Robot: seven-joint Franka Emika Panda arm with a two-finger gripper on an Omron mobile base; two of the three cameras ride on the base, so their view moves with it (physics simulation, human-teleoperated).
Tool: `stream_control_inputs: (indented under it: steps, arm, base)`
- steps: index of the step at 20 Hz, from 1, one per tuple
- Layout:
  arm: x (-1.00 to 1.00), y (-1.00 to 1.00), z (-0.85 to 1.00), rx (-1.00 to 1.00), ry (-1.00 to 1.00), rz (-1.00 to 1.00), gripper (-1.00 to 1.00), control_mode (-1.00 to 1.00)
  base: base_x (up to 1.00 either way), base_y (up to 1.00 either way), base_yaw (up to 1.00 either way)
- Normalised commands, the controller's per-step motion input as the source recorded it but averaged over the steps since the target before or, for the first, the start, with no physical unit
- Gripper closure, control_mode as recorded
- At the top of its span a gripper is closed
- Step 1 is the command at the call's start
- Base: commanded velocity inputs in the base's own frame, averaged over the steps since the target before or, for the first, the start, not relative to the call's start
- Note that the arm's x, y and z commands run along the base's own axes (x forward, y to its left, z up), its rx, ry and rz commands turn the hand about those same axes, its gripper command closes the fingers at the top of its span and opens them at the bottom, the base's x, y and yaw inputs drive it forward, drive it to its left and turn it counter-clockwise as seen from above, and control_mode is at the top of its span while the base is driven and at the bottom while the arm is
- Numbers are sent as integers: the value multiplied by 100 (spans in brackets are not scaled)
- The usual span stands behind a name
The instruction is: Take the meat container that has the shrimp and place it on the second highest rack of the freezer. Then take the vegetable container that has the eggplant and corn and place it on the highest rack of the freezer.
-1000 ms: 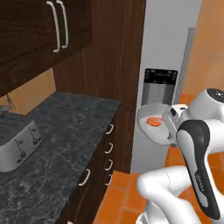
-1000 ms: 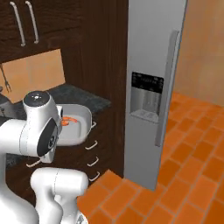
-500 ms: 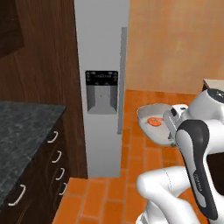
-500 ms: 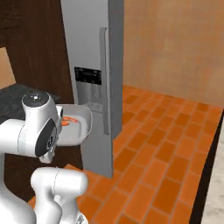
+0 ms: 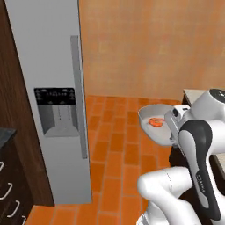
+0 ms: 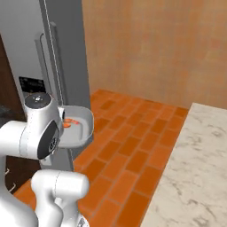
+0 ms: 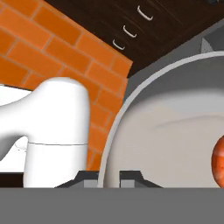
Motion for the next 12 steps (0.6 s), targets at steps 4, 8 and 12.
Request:
stream_control_inputs:
  steps: [4, 8, 12]
  arm:
    - [0, 0, 0, 0, 0, 0, 100, 100]
    - [0, 0, 0, 0, 0, 0, 100, 100]
    - [0, 0, 0, 0, 0, 0, 100, 100]
  base:
    - [100, -59, 0]
    - [100, -64, 0]
    - [97, -25, -40]
